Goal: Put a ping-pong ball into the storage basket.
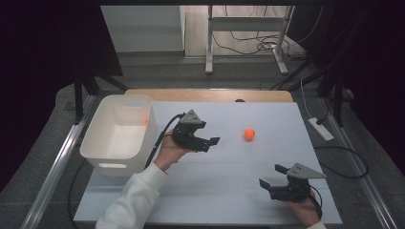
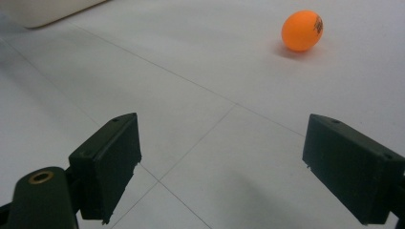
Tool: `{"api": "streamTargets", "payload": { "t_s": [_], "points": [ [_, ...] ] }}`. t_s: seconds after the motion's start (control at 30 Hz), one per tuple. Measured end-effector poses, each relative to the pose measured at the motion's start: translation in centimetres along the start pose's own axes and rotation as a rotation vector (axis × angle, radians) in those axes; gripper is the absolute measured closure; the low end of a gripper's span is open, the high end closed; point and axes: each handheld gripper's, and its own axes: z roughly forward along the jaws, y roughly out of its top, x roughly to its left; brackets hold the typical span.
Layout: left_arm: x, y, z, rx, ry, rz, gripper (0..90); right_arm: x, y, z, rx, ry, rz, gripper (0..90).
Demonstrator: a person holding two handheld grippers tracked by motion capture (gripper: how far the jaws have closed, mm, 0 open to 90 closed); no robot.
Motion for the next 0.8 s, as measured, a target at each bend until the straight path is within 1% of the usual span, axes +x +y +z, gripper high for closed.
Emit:
{"api": "streamTargets", "payload": {
  "t_s": [0.07, 0.1, 0.13, 0.23, 0.27, 0.3, 0.33, 0.4, 0.7, 0.8],
  "points": [
    [0.0, 0.0, 0.2, 0.003, 0.004, 0.001, 20.2, 0.0, 0.0, 0.0, 0.001, 0.001, -0.001, 12.8],
    [0.2, 0.0, 0.7, 0.013, 0.004, -0.003, 20.3, 0.0, 0.0, 0.0, 0.0, 0.001, -0.001, 12.8],
    [0.2, 0.0, 0.7, 0.013, 0.004, -0.003, 20.2, 0.0, 0.0, 0.0, 0.0, 0.002, -0.001, 12.8],
    [0.3, 0.0, 1.6, 0.029, 0.005, -0.01, 20.2, 0.0, 0.0, 0.0, -0.001, 0.004, -0.003, 12.8],
    [0.4, 0.0, 1.9, 0.031, 0.002, -0.013, 20.2, 0.0, 0.0, 0.0, 0.0, 0.005, -0.003, 12.8],
    [0.5, 0.1, 2.2, 0.028, -0.01, -0.023, 20.1, 0.0, 0.0, 0.1, 0.004, 0.004, -0.005, 12.8],
    [0.5, 0.1, 2.2, 0.028, -0.01, -0.023, 20.1, 0.0, 0.0, 0.1, 0.003, 0.005, -0.005, 12.8],
    [0.7, 0.2, 2.7, 0.023, -0.018, -0.036, 20.1, 0.0, 0.1, 0.1, 0.004, 0.005, -0.004, 12.8],
    [1.4, 0.1, 4.2, 0.053, 0.01, -0.045, 20.0, 0.1, 0.1, 0.3, 0.006, 0.006, -0.01, 12.8],
    [1.6, 0.0, 4.6, 0.06, 0.012, -0.046, 20.0, 0.0, 0.1, 0.3, 0.006, 0.006, -0.011, 12.8]
  ]
}}
